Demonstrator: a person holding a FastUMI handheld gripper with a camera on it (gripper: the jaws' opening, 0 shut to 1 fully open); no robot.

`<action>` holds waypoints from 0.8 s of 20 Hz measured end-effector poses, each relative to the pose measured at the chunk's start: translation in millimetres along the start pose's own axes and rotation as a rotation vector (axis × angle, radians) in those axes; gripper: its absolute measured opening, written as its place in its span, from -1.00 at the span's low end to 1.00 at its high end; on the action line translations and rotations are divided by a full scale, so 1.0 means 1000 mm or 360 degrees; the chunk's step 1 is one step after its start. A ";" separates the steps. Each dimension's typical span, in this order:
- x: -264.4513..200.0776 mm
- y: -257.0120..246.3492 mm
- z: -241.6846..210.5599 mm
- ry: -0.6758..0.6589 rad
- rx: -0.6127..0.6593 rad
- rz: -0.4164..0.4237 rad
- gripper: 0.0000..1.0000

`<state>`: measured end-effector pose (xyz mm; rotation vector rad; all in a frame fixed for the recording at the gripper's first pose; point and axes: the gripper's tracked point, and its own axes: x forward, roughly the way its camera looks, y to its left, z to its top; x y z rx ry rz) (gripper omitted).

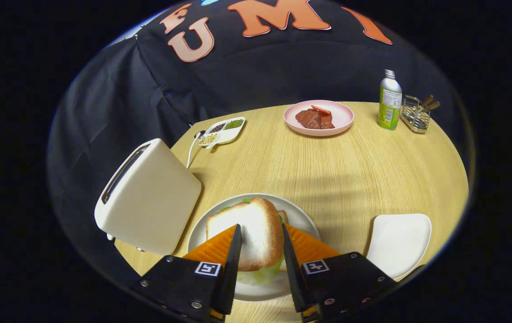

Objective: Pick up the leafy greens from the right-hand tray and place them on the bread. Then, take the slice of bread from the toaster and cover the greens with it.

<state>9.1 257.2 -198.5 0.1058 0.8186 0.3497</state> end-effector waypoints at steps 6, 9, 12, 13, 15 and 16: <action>-0.008 -0.026 0.009 -0.0085 0.0025 -0.0068 0.31; -0.024 -0.048 0.021 -0.0166 0.0060 -0.0109 0.67; -0.050 -0.088 0.035 -0.0272 0.0056 -0.0230 0.95; -0.062 -0.103 0.040 -0.0317 0.0051 -0.0276 0.96; -0.086 -0.129 0.050 -0.0403 0.0055 -0.0345 0.97; -0.100 -0.143 0.055 -0.0451 0.0050 -0.0382 0.97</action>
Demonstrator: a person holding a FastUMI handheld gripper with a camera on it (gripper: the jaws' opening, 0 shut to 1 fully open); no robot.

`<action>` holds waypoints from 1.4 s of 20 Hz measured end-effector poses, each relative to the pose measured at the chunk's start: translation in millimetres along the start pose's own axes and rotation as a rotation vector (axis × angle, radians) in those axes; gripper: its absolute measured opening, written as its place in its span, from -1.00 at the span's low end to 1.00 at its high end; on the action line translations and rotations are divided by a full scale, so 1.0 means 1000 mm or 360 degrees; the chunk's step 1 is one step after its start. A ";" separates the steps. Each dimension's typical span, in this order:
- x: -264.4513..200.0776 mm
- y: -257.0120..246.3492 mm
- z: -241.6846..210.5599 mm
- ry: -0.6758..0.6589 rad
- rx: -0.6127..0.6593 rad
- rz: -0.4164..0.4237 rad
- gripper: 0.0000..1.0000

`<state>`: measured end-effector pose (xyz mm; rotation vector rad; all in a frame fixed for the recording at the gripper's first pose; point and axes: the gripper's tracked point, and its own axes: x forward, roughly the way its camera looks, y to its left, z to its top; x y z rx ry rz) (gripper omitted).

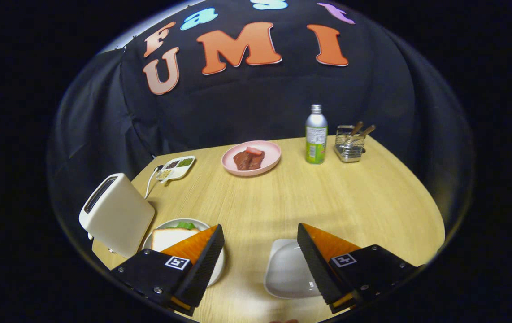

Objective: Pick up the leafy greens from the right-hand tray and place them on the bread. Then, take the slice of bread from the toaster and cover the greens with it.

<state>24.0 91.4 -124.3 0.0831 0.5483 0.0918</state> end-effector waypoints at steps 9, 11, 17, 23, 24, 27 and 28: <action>-0.073 -0.119 0.084 -0.0588 -0.0132 -0.0293 0.97; -0.085 -0.130 0.092 -0.0706 -0.0167 -0.0310 0.97; -0.098 -0.149 0.085 -0.0854 -0.0109 -0.0300 0.97; -0.100 -0.154 0.073 -0.0900 -0.0111 -0.0310 0.97; -0.101 -0.154 0.071 -0.0909 -0.0099 -0.0317 0.97; -0.095 -0.150 0.063 -0.0915 -0.0103 -0.0296 0.97; -0.092 -0.150 0.059 -0.0897 -0.0112 -0.0300 0.98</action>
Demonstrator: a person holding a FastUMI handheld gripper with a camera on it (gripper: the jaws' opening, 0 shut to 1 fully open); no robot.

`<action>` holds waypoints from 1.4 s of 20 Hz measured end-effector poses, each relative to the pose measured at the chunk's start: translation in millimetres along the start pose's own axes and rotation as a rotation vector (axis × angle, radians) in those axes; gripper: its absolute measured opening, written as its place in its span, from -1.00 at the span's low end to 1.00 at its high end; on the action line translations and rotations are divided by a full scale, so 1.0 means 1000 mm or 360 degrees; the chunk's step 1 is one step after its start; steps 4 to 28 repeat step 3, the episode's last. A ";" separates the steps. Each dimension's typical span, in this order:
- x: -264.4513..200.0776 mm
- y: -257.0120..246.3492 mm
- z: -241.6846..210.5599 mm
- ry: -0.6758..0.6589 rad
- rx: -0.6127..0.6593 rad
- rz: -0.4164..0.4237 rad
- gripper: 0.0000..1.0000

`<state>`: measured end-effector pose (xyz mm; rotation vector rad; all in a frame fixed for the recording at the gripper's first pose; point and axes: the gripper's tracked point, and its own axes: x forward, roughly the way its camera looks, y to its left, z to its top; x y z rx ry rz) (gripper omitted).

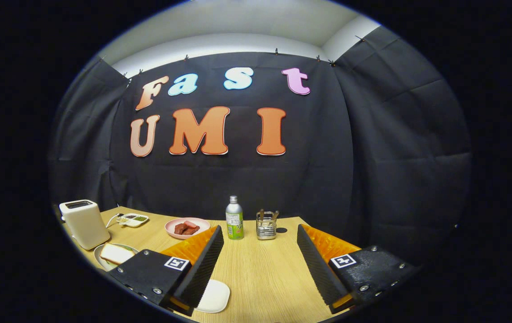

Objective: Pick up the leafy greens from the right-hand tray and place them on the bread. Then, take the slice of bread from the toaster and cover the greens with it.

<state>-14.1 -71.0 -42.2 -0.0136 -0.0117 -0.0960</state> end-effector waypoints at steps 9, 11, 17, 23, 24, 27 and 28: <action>0.002 0.001 -0.007 0.0007 -0.0025 0.0001 0.97; 0.002 0.001 -0.007 0.0007 -0.0025 0.0001 0.97; 0.002 0.001 -0.007 0.0007 -0.0025 0.0001 0.97; 0.002 0.001 -0.007 0.0007 -0.0025 0.0001 0.97; 0.002 0.001 -0.007 0.0007 -0.0025 0.0001 0.97; 0.002 0.001 -0.007 0.0007 -0.0025 0.0001 0.97; 0.002 0.001 -0.007 0.0007 -0.0025 0.0001 0.97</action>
